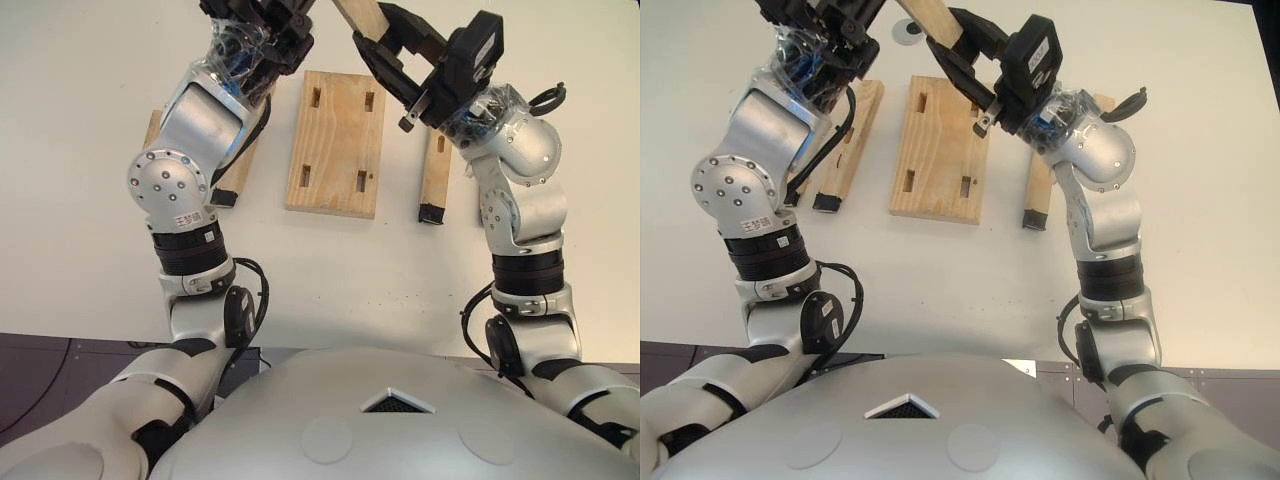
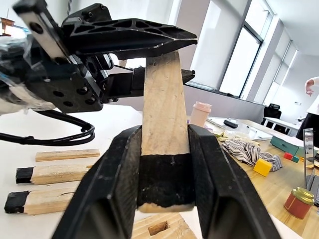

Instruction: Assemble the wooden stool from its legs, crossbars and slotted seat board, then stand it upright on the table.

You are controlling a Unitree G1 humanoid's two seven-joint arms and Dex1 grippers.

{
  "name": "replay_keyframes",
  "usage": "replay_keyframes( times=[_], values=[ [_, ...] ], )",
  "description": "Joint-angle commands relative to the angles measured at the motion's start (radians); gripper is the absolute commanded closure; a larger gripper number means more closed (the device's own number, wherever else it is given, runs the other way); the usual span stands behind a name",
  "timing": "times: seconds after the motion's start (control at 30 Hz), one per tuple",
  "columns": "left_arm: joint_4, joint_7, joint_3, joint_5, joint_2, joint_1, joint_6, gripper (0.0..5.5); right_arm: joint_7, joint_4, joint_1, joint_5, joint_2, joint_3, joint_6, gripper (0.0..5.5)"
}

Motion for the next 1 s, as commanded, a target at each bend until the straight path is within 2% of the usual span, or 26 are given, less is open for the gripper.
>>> replay_keyframes(
  times=[0.03,0.1,0.2,0.23,0.3,0.47,0.57,0.67,0.83,1.0],
  values=[
    [-0.007,-0.004,-0.002,0.007,0.013,-0.016,0.002,4.57,0.011,0.005,0.005,-0.018,-0.016,0.007,-0.019,4.21],
    [-0.001,-0.003,0.002,0.008,0.012,-0.021,-0.003,4.94,0.011,0.009,0.007,-0.024,-0.016,0.007,-0.024,4.21],
    [-0.004,-0.007,0.003,0.014,0.014,-0.020,-0.007,5.09,0.004,0.015,0.013,-0.031,-0.011,0.011,-0.029,4.21],
    [-0.006,-0.006,0.005,0.014,0.016,-0.020,-0.008,5.10,0.003,0.019,0.014,-0.029,-0.009,0.012,-0.023,3.84],
    [-0.009,0.002,0.005,0.050,0.027,-0.016,-0.026,5.12,-0.011,0.052,0.005,-0.046,-0.005,0.018,-0.014,3.56],
    [0.057,-0.044,-0.026,0.292,0.090,0.032,-0.166,5.12,-0.117,0.160,0.001,-0.136,-0.005,-0.016,-0.057,2.62],
    [0.108,-0.112,-0.038,0.507,0.174,0.116,-0.338,5.12,-0.153,0.195,-0.002,-0.149,-0.007,-0.041,-0.071,2.57],
    [0.198,-0.166,0.032,0.638,0.230,0.210,-0.536,5.12,-0.164,0.225,-0.011,-0.144,0.003,-0.051,-0.083,2.57],
    [0.470,-0.253,0.090,0.744,0.268,0.194,-0.781,5.12,-0.171,0.213,0.006,-0.136,0.013,-0.052,-0.073,2.57],
    [0.683,-0.298,0.108,0.784,0.275,0.164,-0.898,5.12,-0.164,0.210,0.008,-0.128,0.011,-0.046,-0.066,2.57]
  ],
)
